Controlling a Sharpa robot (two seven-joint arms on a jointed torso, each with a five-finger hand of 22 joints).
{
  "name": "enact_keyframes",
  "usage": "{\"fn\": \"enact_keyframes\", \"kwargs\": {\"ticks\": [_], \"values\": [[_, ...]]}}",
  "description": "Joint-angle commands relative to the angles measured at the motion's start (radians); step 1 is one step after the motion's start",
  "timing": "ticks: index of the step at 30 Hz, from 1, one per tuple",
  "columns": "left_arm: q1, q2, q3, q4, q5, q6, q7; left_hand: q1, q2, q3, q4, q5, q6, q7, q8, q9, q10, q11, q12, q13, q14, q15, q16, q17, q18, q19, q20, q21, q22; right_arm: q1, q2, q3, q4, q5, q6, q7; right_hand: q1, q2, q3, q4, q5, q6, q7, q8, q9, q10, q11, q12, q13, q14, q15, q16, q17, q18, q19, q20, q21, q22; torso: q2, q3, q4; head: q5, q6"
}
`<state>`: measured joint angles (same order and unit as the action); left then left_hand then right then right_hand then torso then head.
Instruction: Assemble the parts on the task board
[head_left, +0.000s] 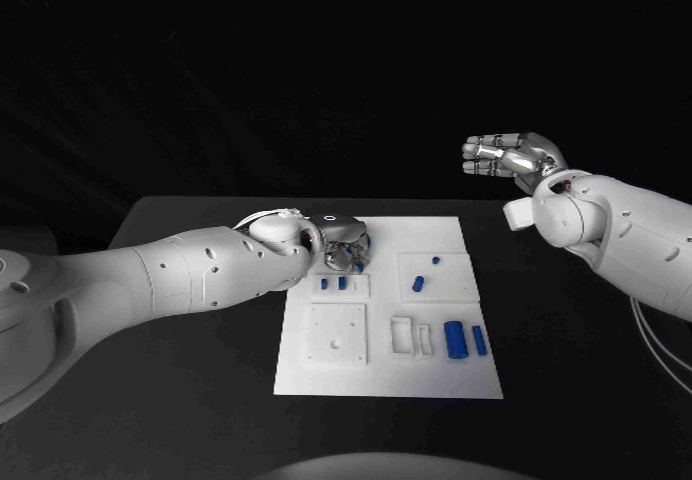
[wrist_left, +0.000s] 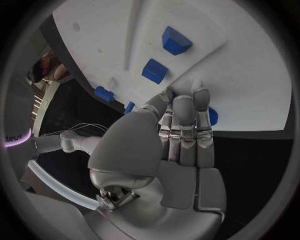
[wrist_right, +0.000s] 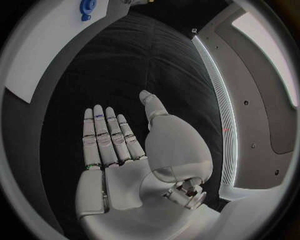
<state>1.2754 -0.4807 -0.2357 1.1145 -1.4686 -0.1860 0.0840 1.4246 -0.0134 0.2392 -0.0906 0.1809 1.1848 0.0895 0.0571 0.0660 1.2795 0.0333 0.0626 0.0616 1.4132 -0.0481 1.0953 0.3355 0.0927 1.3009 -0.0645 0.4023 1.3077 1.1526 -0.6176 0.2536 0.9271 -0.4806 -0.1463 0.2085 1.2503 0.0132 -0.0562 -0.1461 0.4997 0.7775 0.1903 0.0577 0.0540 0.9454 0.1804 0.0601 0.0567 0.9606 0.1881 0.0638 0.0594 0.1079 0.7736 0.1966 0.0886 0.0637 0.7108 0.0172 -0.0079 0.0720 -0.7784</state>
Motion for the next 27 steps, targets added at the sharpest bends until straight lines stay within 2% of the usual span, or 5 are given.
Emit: {"fn": "enact_keyframes", "kwargs": {"ticks": [1, 4, 16, 20, 27], "values": [[-0.004, 0.001, -0.002, 0.001, 0.003, 0.004, 0.016, 0.0, 0.012, -0.001, -0.013, 0.009, 0.013, 0.001, 0.006, 0.002, 0.015, 0.001, -0.004, -0.001, 0.008, 0.001, 0.003, 0.0, 0.014, 0.0, 0.002, 0.01, 0.022, 0.0, 0.001, 0.0, 0.001, -0.003, 0.016, 0.011, 0.001, 0.01, -0.004, 0.0, 0.004, -0.006, -0.001, -0.005, -0.001, -0.003, 0.001, -0.004, -0.001, -0.006, 0.001, -0.001, 0.001, -0.005, -0.003, 0.001, -0.002, 0.0, 0.0, -0.0002, 0.0004, 0.0, 0.0], [-0.004, 0.0, -0.002, 0.002, 0.009, -0.009, 0.021, -0.007, 0.02, -0.007, -0.029, 0.01, 0.015, 0.001, 0.007, 0.002, 0.017, 0.0, -0.003, -0.001, 0.012, 0.001, 0.0, -0.003, 0.015, -0.004, 0.001, 0.023, 0.021, 0.0, 0.002, 0.0, 0.001, -0.003, 0.016, 0.011, 0.001, 0.01, -0.004, 0.0, 0.004, -0.006, -0.001, -0.005, -0.001, -0.003, 0.001, -0.004, -0.001, -0.006, 0.001, -0.001, 0.001, -0.005, -0.003, 0.001, -0.002, 0.0, 0.0, 0.0, 0.0005, 0.001, 0.0], [-0.008, -0.011, 0.0, 0.011, 0.045, -0.046, 0.025, -0.012, 0.021, -0.008, -0.032, 0.014, 0.014, 0.001, 0.006, 0.001, 0.015, 0.002, -0.004, -0.001, 0.01, 0.001, -0.002, -0.004, 0.017, -0.007, 0.002, 0.028, 0.021, 0.0, 0.002, 0.0, -0.002, -0.004, 0.016, 0.012, 0.001, 0.01, -0.004, 0.0, 0.004, -0.006, -0.001, -0.005, -0.001, -0.003, 0.001, -0.004, -0.001, -0.006, 0.001, -0.001, 0.001, -0.005, -0.003, 0.001, -0.002, 0.0, -0.001, -0.0008, -0.0004, 0.003, 0.004], [-0.007, -0.03, 0.007, 0.03, 0.062, -0.05, 0.024, -0.014, 0.02, -0.008, -0.033, 0.015, 0.014, 0.001, 0.006, 0.001, 0.014, 0.002, -0.004, -0.001, 0.01, 0.001, -0.003, -0.004, 0.018, -0.007, 0.003, 0.029, 0.02, 0.0, 0.0, 0.0, -0.002, -0.005, 0.016, 0.012, 0.001, 0.01, -0.004, 0.0, 0.004, -0.006, -0.001, -0.005, -0.001, -0.003, 0.001, -0.004, -0.001, -0.006, 0.001, -0.001, 0.001, -0.005, -0.003, 0.001, -0.002, 0.0, -0.001, -0.0002, 0.0014, 0.001, 0.004], [-0.005, -0.073, 0.032, 0.085, 0.088, -0.049, 0.018, -0.014, 0.019, -0.008, -0.035, 0.014, 0.013, 0.002, 0.006, 0.001, 0.014, 0.003, -0.004, -0.001, 0.009, 0.001, -0.003, -0.005, 0.019, -0.009, 0.003, 0.03, 0.02, 0.0, -0.004, 0.0, -0.002, -0.005, 0.016, 0.011, 0.001, 0.01, -0.004, 0.0, 0.004, -0.006, -0.001, -0.005, -0.001, -0.003, 0.001, -0.004, -0.001, -0.006, 0.001, -0.001, 0.001, -0.005, -0.003, 0.001, -0.002, 0.0, -0.001, -0.0002, 0.0027, 0.0, 0.006]]}}
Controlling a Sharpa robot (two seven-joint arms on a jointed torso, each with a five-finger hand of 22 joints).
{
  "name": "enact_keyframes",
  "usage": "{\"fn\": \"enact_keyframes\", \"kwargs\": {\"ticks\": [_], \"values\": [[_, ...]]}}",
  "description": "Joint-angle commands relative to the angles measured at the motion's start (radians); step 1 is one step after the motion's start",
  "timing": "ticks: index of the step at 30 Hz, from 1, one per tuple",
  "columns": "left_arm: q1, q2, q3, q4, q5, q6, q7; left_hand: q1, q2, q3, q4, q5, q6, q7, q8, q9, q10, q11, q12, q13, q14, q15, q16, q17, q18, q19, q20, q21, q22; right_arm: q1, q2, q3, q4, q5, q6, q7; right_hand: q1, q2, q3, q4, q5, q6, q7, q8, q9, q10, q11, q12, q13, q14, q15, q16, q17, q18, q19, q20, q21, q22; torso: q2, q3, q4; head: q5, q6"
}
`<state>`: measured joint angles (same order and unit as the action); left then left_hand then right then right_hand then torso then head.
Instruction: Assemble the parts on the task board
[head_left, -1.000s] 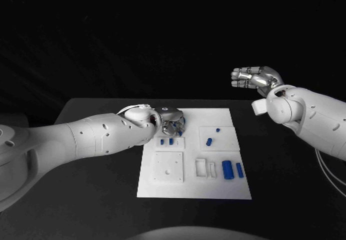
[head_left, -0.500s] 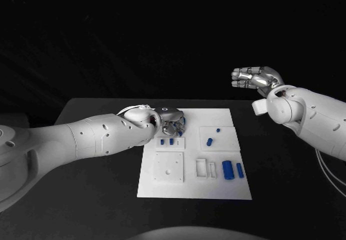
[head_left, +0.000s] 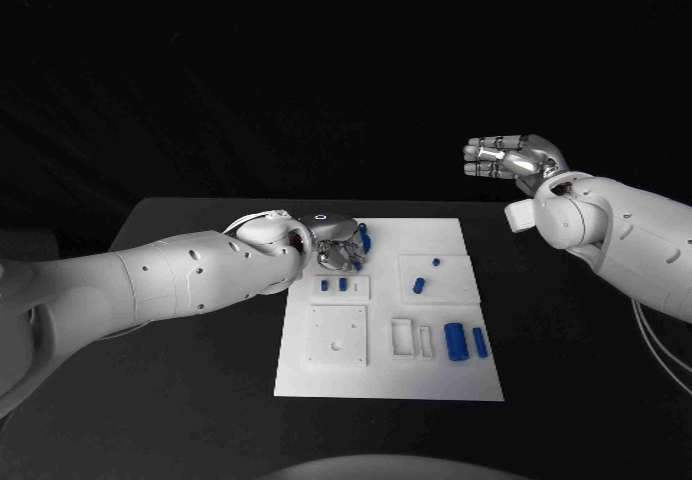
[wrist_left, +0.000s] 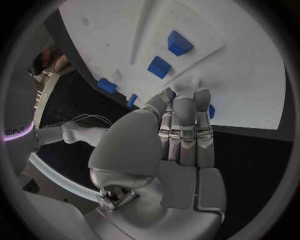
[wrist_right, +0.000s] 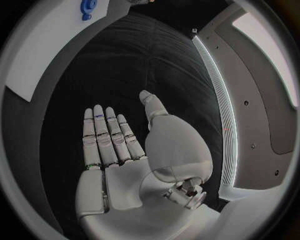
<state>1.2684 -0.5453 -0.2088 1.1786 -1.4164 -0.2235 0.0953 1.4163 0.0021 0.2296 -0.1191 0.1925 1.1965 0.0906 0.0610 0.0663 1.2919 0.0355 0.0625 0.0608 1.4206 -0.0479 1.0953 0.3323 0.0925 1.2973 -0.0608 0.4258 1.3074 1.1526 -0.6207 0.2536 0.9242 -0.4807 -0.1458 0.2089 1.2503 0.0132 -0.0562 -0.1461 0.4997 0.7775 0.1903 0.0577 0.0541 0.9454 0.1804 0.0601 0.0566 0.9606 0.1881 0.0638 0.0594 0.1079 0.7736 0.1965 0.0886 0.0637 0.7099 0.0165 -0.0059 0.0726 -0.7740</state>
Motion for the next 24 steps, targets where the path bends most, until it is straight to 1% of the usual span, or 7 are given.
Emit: {"fn": "enact_keyframes", "kwargs": {"ticks": [1, 3, 6, 10, 14, 18, 24], "values": [[0.002, -0.013, 0.007, 0.028, 0.038, -0.01, 0.005, -0.006, 0.003, 0.002, -0.006, 0.003, 0.001, 0.0, 0.002, 0.001, 0.001, 0.001, -0.004, 0.0, 0.002, 0.001, -0.003, -0.001, 0.019, -0.005, -0.001, 0.006, 0.021, 0.0, -0.002, 0.0, 0.0, -0.005, 0.016, 0.011, 0.001, 0.01, -0.004, 0.0, 0.004, -0.006, -0.001, -0.005, -0.001, -0.003, 0.001, -0.004, -0.001, -0.006, 0.001, -0.001, 0.001, -0.005, -0.003, 0.001, -0.002, 0.0, 0.0, 0.0004, 0.0005, 0.0, 0.002], [0.004, -0.022, 0.011, 0.041, 0.043, -0.006, 0.002, -0.006, 0.003, 0.002, -0.006, 0.003, 0.001, 0.0, 0.002, 0.001, 0.001, 0.001, -0.004, 0.0, 0.002, 0.001, -0.003, -0.001, 0.019, -0.005, -0.001, 0.006, 0.021, 0.0, -0.002, 0.0, 0.0, -0.005, 0.016, 0.01, 0.001, 0.01, -0.004, 0.0, 0.004, -0.006, -0.001, -0.005, -0.001, -0.003, 0.001, -0.004, -0.001, -0.006, 0.001, -0.001, 0.001, -0.005, -0.003, 0.001, -0.002, 0.0, -0.001, 0.0005, 0.0007, 0.002, 0.003], [0.006, -0.033, 0.015, 0.059, 0.051, 0.0, -0.001, -0.007, 0.003, 0.002, -0.007, 0.002, 0.002, 0.0, 0.002, 0.001, 0.002, 0.0, -0.004, 0.0, 0.001, 0.001, -0.004, -0.002, 0.02, -0.007, 0.0, 0.007, 0.021, 0.0, -0.002, 0.0, 0.0, -0.005, 0.017, 0.01, 0.001, 0.01, -0.004, 0.0, 0.004, -0.006, -0.001, -0.005, -0.001, -0.003, 0.001, -0.004, -0.001, -0.006, 0.001, -0.001, 0.001, -0.005, -0.003, 0.001, -0.002, 0.0, 0.0, -0.0002, -0.0012, 0.003, 0.003], [0.007, -0.044, 0.016, 0.073, 0.056, 0.002, -0.003, -0.007, 0.003, 0.002, -0.007, 0.002, 0.002, 0.0, 0.002, 0.001, 0.002, 0.0, -0.004, 0.0, 0.001, 0.001, -0.004, -0.002, 0.02, -0.007, 0.0, 0.007, 0.021, 0.0, -0.002, 0.0, -0.001, -0.005, 0.018, 0.009, 0.003, 0.012, -0.003, -0.001, 0.004, -0.003, -0.001, -0.004, -0.001, 0.001, 0.001, -0.004, -0.001, -0.006, 0.001, -0.001, 0.001, -0.005, -0.002, 0.001, -0.002, 0.0, 0.0, -0.0009, -0.0008, 0.004, 0.005], [0.007, -0.06, 0.017, 0.085, 0.059, -0.002, -0.004, -0.006, 0.003, 0.002, -0.007, 0.002, 0.002, 0.0, 0.002, 0.001, 0.002, 0.0, -0.004, 0.0, 0.001, 0.0, -0.004, -0.002, 0.02, -0.007, 0.0, 0.007, 0.021, 0.0, -0.004, 0.0, 0.0, -0.005, 0.018, 0.009, 0.003, 0.012, -0.003, -0.001, 0.004, -0.003, -0.001, -0.004, -0.001, 0.001, 0.001, -0.004, -0.001, -0.006, 0.001, -0.001, 0.001, -0.005, -0.002, 0.001, -0.002, 0.0, 0.0, 0.0, -0.0014, 0.005, 0.006], [0.008, -0.076, 0.018, 0.094, 0.062, -0.004, -0.007, -0.005, 0.002, 0.002, -0.008, 0.001, 0.002, 0.0, 0.002, 0.001, 0.002, 0.0, -0.004, 0.0, 0.001, 0.0, -0.004, -0.002, 0.02, -0.007, -0.001, 0.008, 0.02, 0.0, -0.007, 0.0, 0.002, -0.005, 0.017, 0.009, 0.003, 0.012, -0.003, -0.001, 0.004, -0.003, -0.001, -0.004, -0.001, 0.001, 0.001, -0.004, -0.001, -0.006, 0.001, -0.001, 0.001, -0.005, -0.002, 0.001, -0.002, 0.0, 0.0, -0.0003, -0.0011, 0.004, 0.008], [0.01, -0.102, 0.029, 0.1, 0.065, 0.003, -0.009, -0.004, 0.001, 0.002, -0.009, -0.001, 0.003, 0.001, 0.002, 0.001, 0.003, 0.0, -0.004, 0.0, 0.001, 0.0, -0.005, -0.002, 0.02, -0.008, -0.001, 0.009, 0.02, 0.0, -0.01, 0.0, 0.005, -0.007, 0.016, 0.01, 0.003, 0.012, -0.003, -0.001, 0.004, -0.003, -0.001, -0.004, -0.001, 0.001, 0.001, -0.004, -0.001, -0.006, 0.001, -0.001, 0.001, -0.005, -0.002, 0.001, -0.002, 0.0, 0.001, 0.0003, -0.001, 0.005, 0.007]]}}
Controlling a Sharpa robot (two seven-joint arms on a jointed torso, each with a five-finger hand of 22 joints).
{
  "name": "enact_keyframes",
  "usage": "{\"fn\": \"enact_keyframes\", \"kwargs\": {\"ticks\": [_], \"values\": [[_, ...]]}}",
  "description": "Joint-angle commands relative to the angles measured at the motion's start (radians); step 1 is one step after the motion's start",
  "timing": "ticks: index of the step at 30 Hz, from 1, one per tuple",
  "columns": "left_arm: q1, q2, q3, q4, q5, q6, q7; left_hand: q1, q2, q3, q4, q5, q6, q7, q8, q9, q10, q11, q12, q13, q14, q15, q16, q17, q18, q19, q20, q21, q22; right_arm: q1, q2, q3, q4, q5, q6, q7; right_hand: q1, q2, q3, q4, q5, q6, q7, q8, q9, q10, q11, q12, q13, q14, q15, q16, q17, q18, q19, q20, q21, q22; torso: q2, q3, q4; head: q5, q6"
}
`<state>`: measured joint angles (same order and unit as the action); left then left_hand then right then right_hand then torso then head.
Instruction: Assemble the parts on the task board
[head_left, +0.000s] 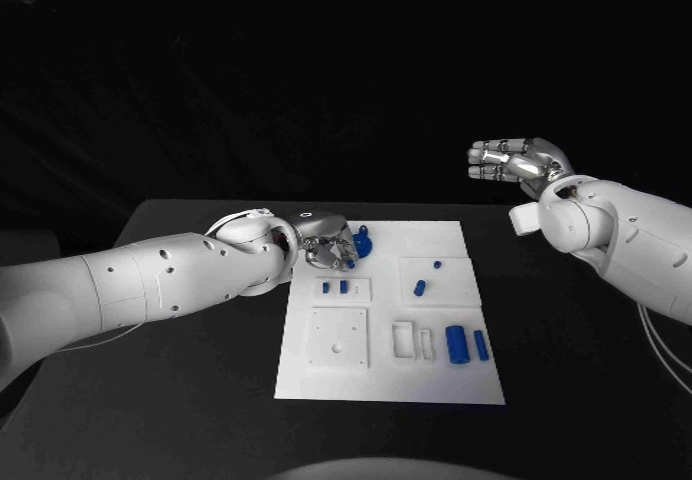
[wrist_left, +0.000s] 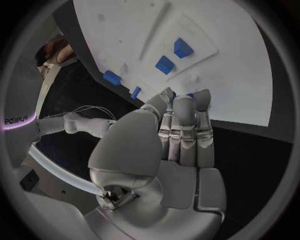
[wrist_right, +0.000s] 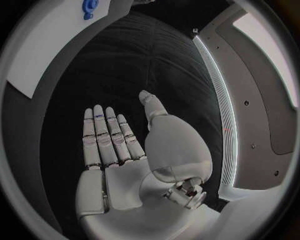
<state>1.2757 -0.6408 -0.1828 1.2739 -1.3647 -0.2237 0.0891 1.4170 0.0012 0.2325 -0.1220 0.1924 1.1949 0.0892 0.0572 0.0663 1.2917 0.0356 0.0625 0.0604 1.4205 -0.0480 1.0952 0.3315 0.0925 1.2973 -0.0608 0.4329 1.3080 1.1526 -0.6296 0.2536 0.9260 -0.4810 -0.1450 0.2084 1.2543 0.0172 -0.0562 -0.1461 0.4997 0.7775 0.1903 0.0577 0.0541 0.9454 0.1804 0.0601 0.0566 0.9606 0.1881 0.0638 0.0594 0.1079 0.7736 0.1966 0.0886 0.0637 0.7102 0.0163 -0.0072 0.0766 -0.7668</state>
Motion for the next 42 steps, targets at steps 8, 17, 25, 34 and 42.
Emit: {"fn": "enact_keyframes", "kwargs": {"ticks": [8, 17, 25, 34, 42], "values": [[0.004, -0.029, 0.008, -0.007, 0.022, 0.018, -0.003, -0.006, 0.001, -0.004, -0.003, -0.005, 0.007, 0.001, 0.006, 0.001, 0.004, 0.0, -0.004, 0.0, 0.001, 0.0, -0.006, -0.001, 0.02, -0.008, -0.001, 0.002, 0.019, -0.002, -0.002, 0.0, 0.003, -0.009, 0.015, 0.01, -0.001, 0.008, -0.003, -0.001, 0.004, -0.003, -0.001, -0.004, -0.001, 0.001, 0.001, -0.004, -0.001, -0.006, 0.001, -0.001, 0.001, -0.005, -0.002, 0.001, -0.002, 0.0, 0.0, 0.0011, 0.0011, 0.002, -0.002], [0.004, -0.029, 0.008, -0.03, 0.025, 0.051, -0.007, -0.003, 0.001, -0.006, -0.001, -0.008, 0.004, 0.001, 0.006, 0.001, 0.002, 0.0, -0.004, 0.0, -0.001, 0.0, -0.008, -0.002, 0.019, -0.01, -0.001, 0.001, 0.019, -0.003, -0.001, 0.0, 0.002, -0.01, 0.016, 0.011, -0.001, 0.008, -0.003, -0.001, 0.004, -0.003, -0.001, -0.004, -0.001, 0.001, 0.001, -0.004, -0.001, -0.006, 0.001, -0.001, 0.001, -0.005, -0.002, 0.001, -0.002, 0.0, 0.001, 0.0002, -0.0012, 0.004, -0.004], [0.003, -0.018, 0.007, -0.053, 0.025, 0.07, -0.005, -0.002, -0.002, -0.008, -0.001, -0.01, 0.002, 0.001, 0.006, 0.0, 0.0, 0.001, -0.004, 0.0, -0.003, 0.0, -0.009, -0.002, 0.019, -0.012, -0.001, 0.0, 0.019, -0.004, 0.0, 0.0, 0.002, -0.01, 0.019, 0.011, 0.0, 0.009, -0.001, -0.002, 0.003, -0.001, -0.002, -0.005, -0.001, 0.005, 0.0, -0.004, -0.001, -0.005, -0.002, -0.001, 0.001, -0.005, -0.008, 0.0, -0.002, -0.001, 0.001, 0.0008, -0.0009, 0.005, -0.005], [0.001, -0.004, 0.004, -0.068, 0.029, 0.079, 0.001, -0.001, -0.002, -0.008, -0.001, -0.012, 0.002, 0.001, 0.006, 0.0, 0.001, 0.0, -0.004, 0.0, -0.004, 0.0, -0.01, -0.002, 0.019, -0.012, -0.001, 0.0, 0.019, -0.004, 0.001, 0.0, 0.001, -0.01, 0.02, 0.011, 0.0, 0.009, -0.001, -0.002, 0.003, -0.001, -0.002, -0.005, -0.001, 0.005, 0.0, -0.004, -0.001, -0.005, -0.002, -0.001, 0.001, -0.005, -0.008, 0.0, -0.002, -0.001, 0.001, 0.0004, -0.0012, 0.007, -0.007], [0.0, 0.002, 0.002, -0.072, 0.031, 0.081, 0.004, -0.001, -0.002, -0.008, -0.001, -0.012, 0.002, 0.001, 0.006, 0.0, 0.001, 0.0, -0.004, 0.0, -0.004, 0.0, -0.01, -0.002, 0.019, -0.012, -0.001, 0.0, 0.019, -0.004, 0.003, 0.0, 0.001, -0.01, 0.02, 0.011, 0.0, 0.009, -0.001, -0.002, 0.003, -0.001, -0.002, -0.005, -0.001, 0.005, 0.0, -0.004, -0.001, -0.005, -0.002, -0.001, 0.001, -0.005, -0.008, 0.0, -0.002, -0.001, 0.001, 0.0006, -0.0007, 0.007, -0.007]]}}
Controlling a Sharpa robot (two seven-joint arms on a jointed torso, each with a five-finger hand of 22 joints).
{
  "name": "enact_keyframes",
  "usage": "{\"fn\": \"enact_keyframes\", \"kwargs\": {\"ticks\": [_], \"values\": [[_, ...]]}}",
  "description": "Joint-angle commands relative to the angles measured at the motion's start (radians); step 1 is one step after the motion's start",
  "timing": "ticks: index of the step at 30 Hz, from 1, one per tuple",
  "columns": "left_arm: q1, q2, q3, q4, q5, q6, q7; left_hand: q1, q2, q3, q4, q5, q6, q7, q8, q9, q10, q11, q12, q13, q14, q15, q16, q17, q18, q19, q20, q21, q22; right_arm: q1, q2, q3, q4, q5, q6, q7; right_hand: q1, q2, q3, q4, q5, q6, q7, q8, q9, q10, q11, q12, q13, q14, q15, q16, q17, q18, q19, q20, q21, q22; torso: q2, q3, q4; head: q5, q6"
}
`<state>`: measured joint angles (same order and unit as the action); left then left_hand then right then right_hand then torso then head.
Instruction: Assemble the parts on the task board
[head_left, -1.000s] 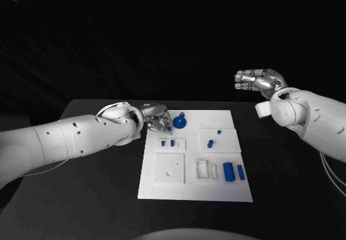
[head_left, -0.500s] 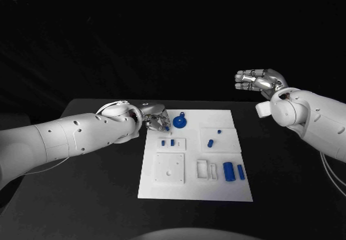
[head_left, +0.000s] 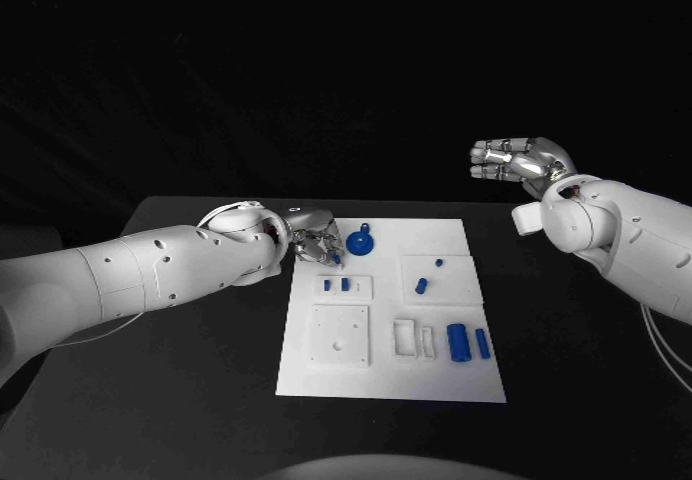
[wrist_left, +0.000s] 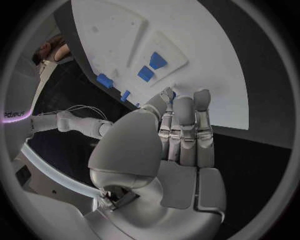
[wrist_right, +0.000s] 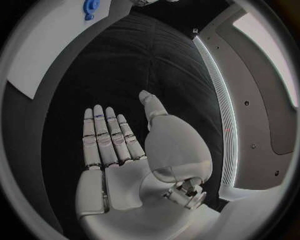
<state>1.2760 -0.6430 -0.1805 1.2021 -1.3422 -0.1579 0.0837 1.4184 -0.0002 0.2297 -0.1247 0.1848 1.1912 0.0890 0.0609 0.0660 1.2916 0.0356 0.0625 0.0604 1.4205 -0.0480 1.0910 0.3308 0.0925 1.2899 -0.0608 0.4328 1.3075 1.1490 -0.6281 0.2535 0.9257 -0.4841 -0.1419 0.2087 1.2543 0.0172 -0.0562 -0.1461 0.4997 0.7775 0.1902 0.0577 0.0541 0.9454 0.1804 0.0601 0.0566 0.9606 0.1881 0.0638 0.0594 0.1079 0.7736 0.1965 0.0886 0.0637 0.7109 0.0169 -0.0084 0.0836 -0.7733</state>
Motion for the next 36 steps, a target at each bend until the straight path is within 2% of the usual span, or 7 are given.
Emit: {"fn": "enact_keyframes", "kwargs": {"ticks": [1, 16, 36], "values": [[-0.001, 0.005, -0.001, 0.0, 0.009, 0.016, 0.01, -0.003, -0.001, -0.006, 0.001, -0.004, 0.006, 0.002, 0.002, 0.001, 0.001, 0.0, -0.004, 0.0, -0.004, 0.0, -0.005, -0.001, 0.019, -0.005, -0.001, 0.0, 0.02, 0.0, 0.002, 0.0, 0.001, -0.007, 0.017, 0.011, 0.0, 0.009, -0.001, -0.002, 0.003, -0.001, -0.002, -0.005, -0.001, 0.005, 0.0, -0.004, -0.001, -0.005, -0.002, -0.001, 0.001, -0.005, -0.008, 0.0, -0.002, -0.001, 0.0, 0.0, 0.0005, 0.0, 0.0], [-0.004, 0.014, -0.007, -0.006, 0.009, 0.022, 0.012, -0.001, -0.001, -0.007, 0.003, -0.006, 0.005, 0.002, 0.002, 0.001, 0.001, 0.0, -0.004, 0.0, -0.005, -0.001, -0.006, -0.001, 0.016, -0.006, -0.003, 0.0, 0.02, -0.001, 0.003, 0.0, 0.0, -0.008, 0.019, 0.011, 0.0, 0.009, -0.001, -0.002, 0.003, -0.001, -0.002, -0.005, -0.001, 0.005, 0.0, -0.004, -0.001, -0.005, -0.002, -0.001, 0.001, -0.005, -0.008, 0.0, -0.002, -0.001, 0.0, 0.0, 0.0006, 0.0, -0.002], [-0.006, 0.025, -0.022, -0.013, 0.005, 0.024, -0.006, -0.002, -0.001, -0.008, 0.004, -0.011, 0.003, 0.002, 0.002, 0.001, -0.001, 0.001, -0.004, 0.0, -0.009, -0.002, -0.005, 0.0, 0.015, -0.007, -0.004, 0.0, 0.02, -0.002, 0.004, 0.0, 0.004, -0.009, 0.02, 0.011, -0.001, 0.012, 0.001, -0.002, 0.003, -0.002, -0.002, -0.005, -0.001, 0.003, 0.0, -0.004, -0.001, -0.005, -0.001, -0.001, 0.001, -0.005, -0.007, 0.0, -0.004, -0.001, 0.0, -0.0001, 0.0003, -0.001, -0.004]]}}
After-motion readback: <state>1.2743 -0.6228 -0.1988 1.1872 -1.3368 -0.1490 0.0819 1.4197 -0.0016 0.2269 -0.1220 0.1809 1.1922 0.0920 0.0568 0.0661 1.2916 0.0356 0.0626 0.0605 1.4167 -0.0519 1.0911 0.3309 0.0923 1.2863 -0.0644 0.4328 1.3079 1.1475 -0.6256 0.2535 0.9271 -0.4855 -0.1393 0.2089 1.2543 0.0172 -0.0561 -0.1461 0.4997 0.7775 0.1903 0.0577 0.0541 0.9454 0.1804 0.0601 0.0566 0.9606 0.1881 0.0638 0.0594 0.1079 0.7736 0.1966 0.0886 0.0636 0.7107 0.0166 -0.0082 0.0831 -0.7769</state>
